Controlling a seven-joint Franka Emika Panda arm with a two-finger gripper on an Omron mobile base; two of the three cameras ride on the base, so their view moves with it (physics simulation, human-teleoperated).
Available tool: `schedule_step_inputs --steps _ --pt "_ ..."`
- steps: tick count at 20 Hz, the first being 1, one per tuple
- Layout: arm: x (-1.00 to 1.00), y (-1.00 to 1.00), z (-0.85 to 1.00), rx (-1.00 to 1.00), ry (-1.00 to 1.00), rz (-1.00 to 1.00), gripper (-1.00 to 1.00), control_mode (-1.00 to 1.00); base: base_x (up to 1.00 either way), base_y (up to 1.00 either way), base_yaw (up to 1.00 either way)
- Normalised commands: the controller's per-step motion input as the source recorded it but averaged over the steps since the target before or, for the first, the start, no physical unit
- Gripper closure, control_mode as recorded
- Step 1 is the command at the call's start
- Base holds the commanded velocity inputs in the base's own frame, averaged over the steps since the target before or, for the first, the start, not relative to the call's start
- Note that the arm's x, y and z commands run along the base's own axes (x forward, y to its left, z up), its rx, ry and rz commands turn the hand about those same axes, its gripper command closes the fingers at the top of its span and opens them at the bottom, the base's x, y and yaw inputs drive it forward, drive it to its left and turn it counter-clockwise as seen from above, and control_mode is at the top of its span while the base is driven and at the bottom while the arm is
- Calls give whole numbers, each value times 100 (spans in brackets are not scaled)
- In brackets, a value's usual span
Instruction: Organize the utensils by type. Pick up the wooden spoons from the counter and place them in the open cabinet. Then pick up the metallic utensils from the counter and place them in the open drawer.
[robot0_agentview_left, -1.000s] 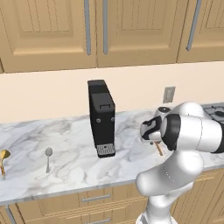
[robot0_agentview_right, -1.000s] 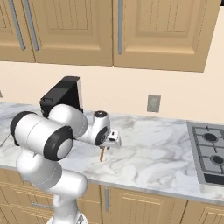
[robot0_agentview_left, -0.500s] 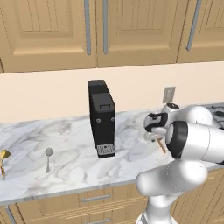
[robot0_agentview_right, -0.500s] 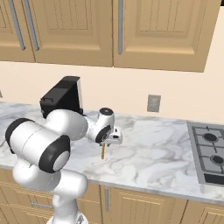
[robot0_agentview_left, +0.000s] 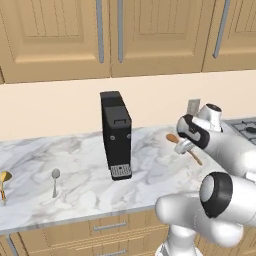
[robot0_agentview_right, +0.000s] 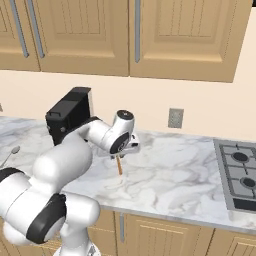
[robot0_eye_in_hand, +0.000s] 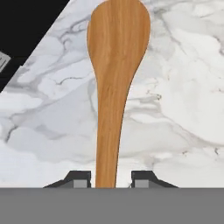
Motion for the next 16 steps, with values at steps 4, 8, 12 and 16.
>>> schedule_step_inputs --steps 4,8,12,16 --pt "-47 0 65 0 -20 24 100 -100 0 0 0" --pt "-43 9 61 -4 -22 23 100 -100 0 0 0" --pt "-36 14 62 -10 -13 23 100 -100 0 0 0" --pt "-29 3 48 -14 -10 26 100 -100 0 0 0"
